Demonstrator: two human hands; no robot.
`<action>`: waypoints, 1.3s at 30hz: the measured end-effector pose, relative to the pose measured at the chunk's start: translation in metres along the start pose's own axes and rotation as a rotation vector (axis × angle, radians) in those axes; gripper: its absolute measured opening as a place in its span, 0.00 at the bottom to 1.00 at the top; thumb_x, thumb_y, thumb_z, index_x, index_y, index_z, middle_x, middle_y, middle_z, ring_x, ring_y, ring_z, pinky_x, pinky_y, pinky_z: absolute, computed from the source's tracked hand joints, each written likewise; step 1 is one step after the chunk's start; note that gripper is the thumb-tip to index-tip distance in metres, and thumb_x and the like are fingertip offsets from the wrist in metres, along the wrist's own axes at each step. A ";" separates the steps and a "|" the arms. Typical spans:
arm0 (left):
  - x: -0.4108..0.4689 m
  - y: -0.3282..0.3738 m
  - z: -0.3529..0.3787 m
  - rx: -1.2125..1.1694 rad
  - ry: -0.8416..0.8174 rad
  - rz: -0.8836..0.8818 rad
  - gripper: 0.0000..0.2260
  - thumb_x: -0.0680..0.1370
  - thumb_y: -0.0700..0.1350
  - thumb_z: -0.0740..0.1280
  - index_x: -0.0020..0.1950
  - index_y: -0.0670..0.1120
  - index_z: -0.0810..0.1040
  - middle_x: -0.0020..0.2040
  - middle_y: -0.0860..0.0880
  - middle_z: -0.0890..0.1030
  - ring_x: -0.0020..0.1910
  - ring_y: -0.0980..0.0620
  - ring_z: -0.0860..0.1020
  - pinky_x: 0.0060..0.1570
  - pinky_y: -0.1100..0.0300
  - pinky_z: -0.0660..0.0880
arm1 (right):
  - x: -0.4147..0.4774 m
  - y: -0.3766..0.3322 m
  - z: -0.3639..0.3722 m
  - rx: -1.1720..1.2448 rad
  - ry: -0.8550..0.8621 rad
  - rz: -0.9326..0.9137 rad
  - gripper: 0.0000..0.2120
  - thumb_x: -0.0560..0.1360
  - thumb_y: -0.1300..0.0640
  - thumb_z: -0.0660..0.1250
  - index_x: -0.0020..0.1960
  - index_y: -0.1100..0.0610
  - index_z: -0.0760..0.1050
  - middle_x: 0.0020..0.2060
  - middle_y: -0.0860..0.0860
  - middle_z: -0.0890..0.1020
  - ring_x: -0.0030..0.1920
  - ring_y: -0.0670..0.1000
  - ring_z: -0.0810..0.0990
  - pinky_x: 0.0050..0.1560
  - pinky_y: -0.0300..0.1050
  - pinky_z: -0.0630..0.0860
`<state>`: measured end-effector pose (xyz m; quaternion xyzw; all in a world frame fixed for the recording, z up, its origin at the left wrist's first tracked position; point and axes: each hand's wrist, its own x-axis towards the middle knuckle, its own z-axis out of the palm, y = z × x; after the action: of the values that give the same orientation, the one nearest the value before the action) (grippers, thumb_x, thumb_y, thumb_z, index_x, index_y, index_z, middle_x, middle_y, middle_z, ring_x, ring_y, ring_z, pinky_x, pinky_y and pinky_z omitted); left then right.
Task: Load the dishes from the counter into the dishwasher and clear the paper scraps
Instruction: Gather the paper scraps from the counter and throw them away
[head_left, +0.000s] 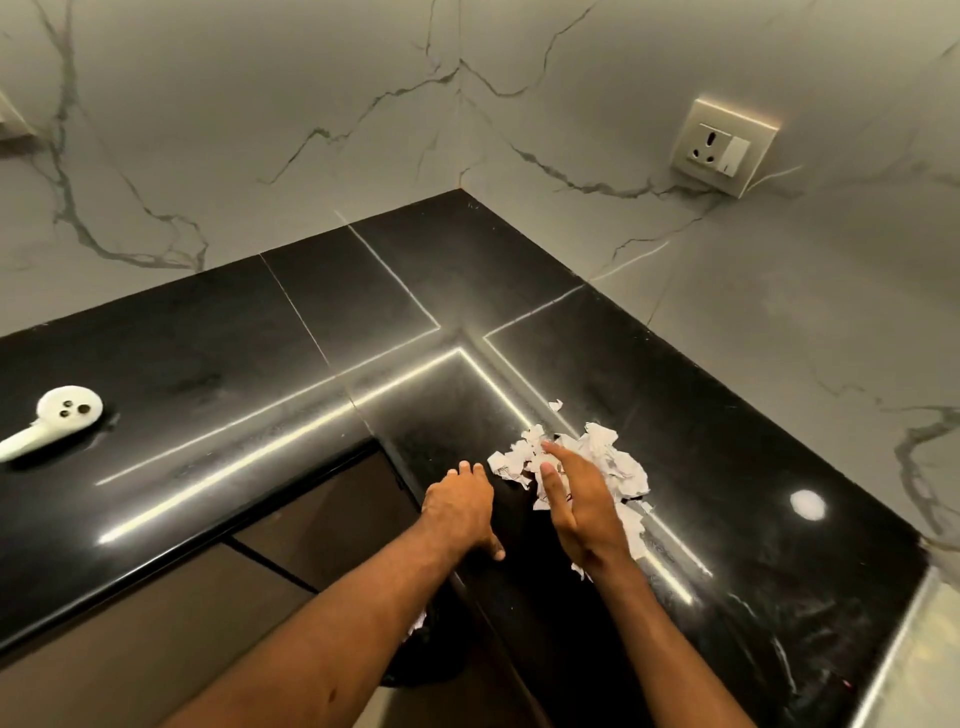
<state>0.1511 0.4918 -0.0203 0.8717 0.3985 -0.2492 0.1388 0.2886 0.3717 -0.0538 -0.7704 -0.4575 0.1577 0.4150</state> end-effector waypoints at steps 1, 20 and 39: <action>0.001 0.002 -0.003 0.028 -0.015 -0.002 0.61 0.64 0.65 0.80 0.82 0.39 0.49 0.81 0.41 0.58 0.77 0.41 0.64 0.68 0.41 0.73 | 0.014 0.004 -0.002 -0.047 0.002 -0.006 0.19 0.86 0.40 0.55 0.73 0.42 0.70 0.70 0.40 0.75 0.72 0.41 0.69 0.74 0.50 0.67; 0.013 0.015 -0.005 0.019 -0.125 -0.051 0.64 0.64 0.59 0.83 0.81 0.35 0.44 0.82 0.35 0.51 0.80 0.35 0.56 0.73 0.41 0.67 | 0.019 0.030 -0.023 -0.104 -0.356 0.066 0.29 0.84 0.31 0.46 0.80 0.41 0.62 0.80 0.40 0.61 0.79 0.36 0.54 0.82 0.50 0.52; -0.009 -0.013 0.022 -0.338 0.053 0.032 0.62 0.68 0.57 0.81 0.83 0.44 0.37 0.83 0.46 0.42 0.83 0.47 0.45 0.80 0.49 0.55 | -0.052 0.028 -0.045 0.104 0.039 0.344 0.33 0.82 0.28 0.44 0.80 0.42 0.61 0.80 0.45 0.63 0.79 0.46 0.62 0.78 0.62 0.63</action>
<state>0.1290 0.4851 -0.0342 0.8483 0.4245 -0.1534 0.2768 0.3054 0.2991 -0.0556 -0.8178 -0.3022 0.2349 0.4298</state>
